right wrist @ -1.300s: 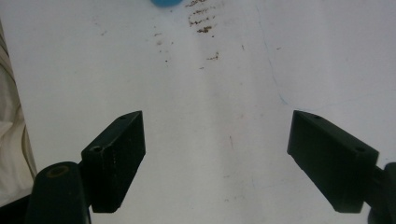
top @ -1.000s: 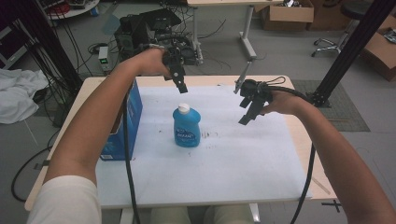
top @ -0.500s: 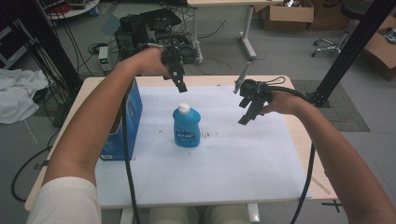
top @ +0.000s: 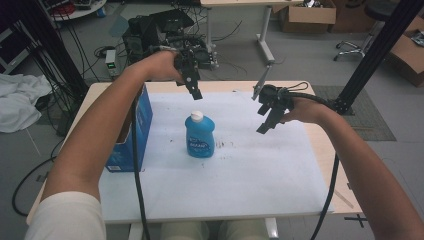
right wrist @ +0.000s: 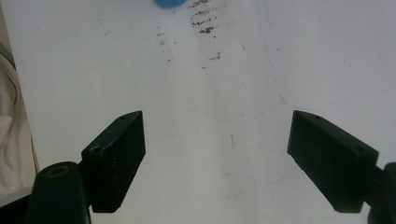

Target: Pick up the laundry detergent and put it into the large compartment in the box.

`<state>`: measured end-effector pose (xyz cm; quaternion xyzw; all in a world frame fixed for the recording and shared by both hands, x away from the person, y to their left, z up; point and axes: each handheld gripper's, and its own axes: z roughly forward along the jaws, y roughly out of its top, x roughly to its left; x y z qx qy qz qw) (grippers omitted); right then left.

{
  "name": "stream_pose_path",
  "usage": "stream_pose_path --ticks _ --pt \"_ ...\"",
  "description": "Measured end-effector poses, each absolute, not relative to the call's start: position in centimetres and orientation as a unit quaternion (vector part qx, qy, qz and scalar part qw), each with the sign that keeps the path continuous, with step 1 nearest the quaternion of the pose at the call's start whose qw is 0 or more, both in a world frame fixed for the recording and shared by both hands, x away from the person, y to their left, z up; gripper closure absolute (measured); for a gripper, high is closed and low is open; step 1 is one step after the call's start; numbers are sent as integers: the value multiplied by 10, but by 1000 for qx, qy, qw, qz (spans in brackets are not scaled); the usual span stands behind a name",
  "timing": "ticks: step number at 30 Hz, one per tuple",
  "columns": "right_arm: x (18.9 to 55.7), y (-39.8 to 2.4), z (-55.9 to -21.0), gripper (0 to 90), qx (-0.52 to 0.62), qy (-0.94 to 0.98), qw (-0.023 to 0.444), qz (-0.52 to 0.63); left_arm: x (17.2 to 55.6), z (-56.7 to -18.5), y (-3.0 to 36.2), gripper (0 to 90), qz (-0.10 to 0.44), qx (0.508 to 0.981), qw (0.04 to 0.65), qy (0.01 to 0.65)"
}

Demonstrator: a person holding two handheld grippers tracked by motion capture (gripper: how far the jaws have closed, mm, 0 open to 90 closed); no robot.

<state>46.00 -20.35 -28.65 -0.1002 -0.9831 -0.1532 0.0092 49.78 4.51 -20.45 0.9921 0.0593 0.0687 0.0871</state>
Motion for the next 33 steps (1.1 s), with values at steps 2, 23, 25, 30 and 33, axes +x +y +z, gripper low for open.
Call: stream_pose_path --ticks 2,23,25,30,33 --pt "460 -204 -286 191 -100 -983 8 -154 495 -202 44 220 68 992 89 56" --pt "458 -207 -286 190 -94 -984 8 -152 458 -188 34 218 40 995 93 -10" --pt "457 -207 -286 190 -95 -984 9 -150 454 -188 31 217 40 995 88 -18" --pt "454 -206 -286 190 -91 -984 8 -155 445 -187 26 216 39 995 84 -36" --pt "453 -205 -287 189 -92 -984 8 -152 440 -188 23 216 39 996 73 -44"
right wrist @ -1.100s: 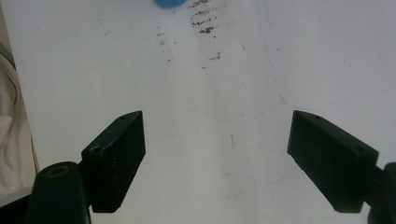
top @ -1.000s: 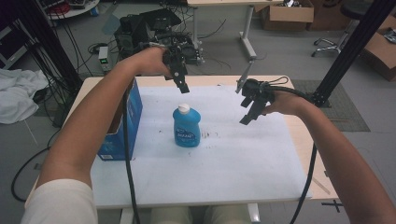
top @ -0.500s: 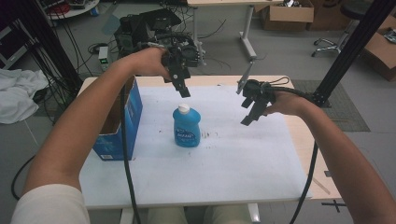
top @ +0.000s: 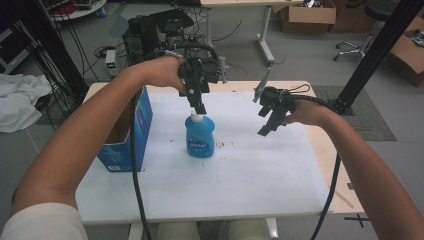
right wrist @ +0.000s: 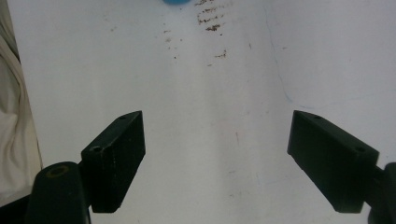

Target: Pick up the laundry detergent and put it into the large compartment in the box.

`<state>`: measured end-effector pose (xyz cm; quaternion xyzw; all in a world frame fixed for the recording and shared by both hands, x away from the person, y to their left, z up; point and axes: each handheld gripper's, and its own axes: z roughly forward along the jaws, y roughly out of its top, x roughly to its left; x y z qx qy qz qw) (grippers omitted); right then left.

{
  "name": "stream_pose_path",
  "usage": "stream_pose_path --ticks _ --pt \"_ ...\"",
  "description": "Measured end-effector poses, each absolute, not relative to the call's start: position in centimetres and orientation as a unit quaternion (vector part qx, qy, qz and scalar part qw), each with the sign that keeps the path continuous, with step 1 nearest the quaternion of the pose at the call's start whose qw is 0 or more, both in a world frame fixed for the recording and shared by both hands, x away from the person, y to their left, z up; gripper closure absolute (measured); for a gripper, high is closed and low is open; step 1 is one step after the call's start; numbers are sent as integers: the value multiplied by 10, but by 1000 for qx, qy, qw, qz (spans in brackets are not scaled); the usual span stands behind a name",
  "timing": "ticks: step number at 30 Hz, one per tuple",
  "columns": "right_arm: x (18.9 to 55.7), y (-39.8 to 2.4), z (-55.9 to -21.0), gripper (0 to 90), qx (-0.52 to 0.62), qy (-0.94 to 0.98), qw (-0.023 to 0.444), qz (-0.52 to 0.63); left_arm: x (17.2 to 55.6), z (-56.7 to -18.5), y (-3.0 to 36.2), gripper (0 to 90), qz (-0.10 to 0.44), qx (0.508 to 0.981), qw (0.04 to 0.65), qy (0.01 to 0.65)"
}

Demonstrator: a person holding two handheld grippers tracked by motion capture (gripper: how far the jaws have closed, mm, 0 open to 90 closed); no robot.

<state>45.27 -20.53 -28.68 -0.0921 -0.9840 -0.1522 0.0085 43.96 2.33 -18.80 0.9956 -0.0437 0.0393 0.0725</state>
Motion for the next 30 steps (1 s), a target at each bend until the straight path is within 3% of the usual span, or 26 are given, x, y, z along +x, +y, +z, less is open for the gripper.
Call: stream_pose_path --ticks 30 --pt "450 -205 -292 187 -93 -984 14 -154 432 -227 20 212 39 997 41 -59"
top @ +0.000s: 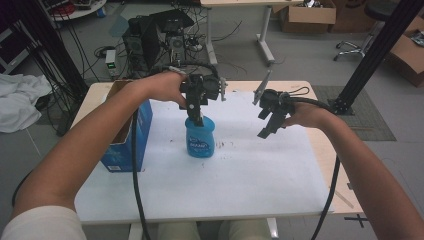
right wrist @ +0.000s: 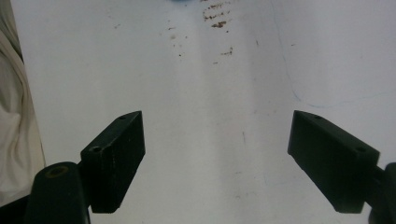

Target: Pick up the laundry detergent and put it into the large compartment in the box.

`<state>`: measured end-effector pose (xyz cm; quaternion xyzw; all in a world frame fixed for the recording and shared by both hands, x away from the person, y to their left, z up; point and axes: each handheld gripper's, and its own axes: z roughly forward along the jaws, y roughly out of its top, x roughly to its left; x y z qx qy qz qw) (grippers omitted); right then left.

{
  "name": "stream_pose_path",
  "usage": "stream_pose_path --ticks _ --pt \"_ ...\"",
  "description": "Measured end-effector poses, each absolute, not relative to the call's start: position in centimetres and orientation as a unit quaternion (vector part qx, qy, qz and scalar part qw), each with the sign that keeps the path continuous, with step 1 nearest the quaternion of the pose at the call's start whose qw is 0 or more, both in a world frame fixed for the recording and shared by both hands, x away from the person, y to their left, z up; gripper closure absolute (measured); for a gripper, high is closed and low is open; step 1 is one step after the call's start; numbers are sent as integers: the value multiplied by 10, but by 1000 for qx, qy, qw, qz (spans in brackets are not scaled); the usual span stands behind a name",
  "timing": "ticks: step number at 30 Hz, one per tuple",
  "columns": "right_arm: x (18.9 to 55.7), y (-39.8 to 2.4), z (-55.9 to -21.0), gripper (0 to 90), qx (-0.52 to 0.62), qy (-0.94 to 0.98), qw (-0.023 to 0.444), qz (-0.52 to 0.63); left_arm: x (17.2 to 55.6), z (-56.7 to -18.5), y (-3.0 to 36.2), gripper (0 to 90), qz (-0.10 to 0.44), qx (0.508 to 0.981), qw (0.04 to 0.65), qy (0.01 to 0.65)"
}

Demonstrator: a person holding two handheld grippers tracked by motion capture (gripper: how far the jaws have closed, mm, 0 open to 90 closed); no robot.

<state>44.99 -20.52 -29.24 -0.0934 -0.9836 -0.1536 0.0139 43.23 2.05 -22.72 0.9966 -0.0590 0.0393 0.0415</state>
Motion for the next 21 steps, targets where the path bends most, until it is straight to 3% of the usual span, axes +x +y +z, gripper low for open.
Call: stream_pose_path --ticks 21 --pt "449 -205 -296 187 -94 -984 17 -152 431 -256 18 210 33 997 18 -66"
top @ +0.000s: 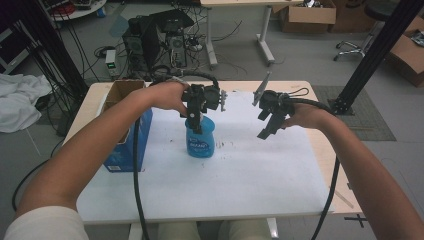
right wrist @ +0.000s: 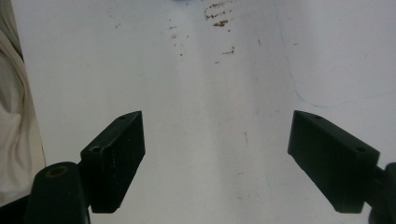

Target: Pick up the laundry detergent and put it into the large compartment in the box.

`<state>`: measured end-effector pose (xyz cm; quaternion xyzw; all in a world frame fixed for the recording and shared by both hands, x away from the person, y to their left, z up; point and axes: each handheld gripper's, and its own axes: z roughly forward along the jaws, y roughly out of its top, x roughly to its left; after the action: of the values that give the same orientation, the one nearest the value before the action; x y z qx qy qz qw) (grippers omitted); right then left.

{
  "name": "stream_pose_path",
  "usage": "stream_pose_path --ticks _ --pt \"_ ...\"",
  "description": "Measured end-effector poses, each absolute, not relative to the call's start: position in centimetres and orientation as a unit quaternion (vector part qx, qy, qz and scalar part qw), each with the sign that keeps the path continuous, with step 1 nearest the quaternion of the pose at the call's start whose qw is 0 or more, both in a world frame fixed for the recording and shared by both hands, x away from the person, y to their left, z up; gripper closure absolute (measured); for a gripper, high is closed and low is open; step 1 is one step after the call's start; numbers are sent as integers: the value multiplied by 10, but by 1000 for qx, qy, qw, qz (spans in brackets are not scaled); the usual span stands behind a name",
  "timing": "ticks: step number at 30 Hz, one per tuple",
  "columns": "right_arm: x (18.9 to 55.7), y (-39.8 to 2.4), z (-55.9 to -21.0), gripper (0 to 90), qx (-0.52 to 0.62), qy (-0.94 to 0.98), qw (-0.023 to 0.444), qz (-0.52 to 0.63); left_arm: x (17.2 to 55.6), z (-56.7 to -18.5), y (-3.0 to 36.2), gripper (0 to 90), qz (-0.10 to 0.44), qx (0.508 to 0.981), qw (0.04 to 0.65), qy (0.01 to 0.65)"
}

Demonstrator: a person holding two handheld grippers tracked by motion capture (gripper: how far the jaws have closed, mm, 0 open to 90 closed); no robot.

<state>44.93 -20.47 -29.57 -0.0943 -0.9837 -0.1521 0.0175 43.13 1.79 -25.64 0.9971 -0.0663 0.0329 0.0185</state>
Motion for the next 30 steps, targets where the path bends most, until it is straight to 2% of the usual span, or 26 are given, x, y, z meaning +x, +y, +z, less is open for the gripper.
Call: stream_pose_path --ticks 17,30 --pt "451 -205 -297 187 -93 -983 18 -154 433 -278 18 214 28 997 2 -66" --pt "451 -206 -296 187 -95 -983 18 -157 437 -288 22 225 24 998 14 -61"
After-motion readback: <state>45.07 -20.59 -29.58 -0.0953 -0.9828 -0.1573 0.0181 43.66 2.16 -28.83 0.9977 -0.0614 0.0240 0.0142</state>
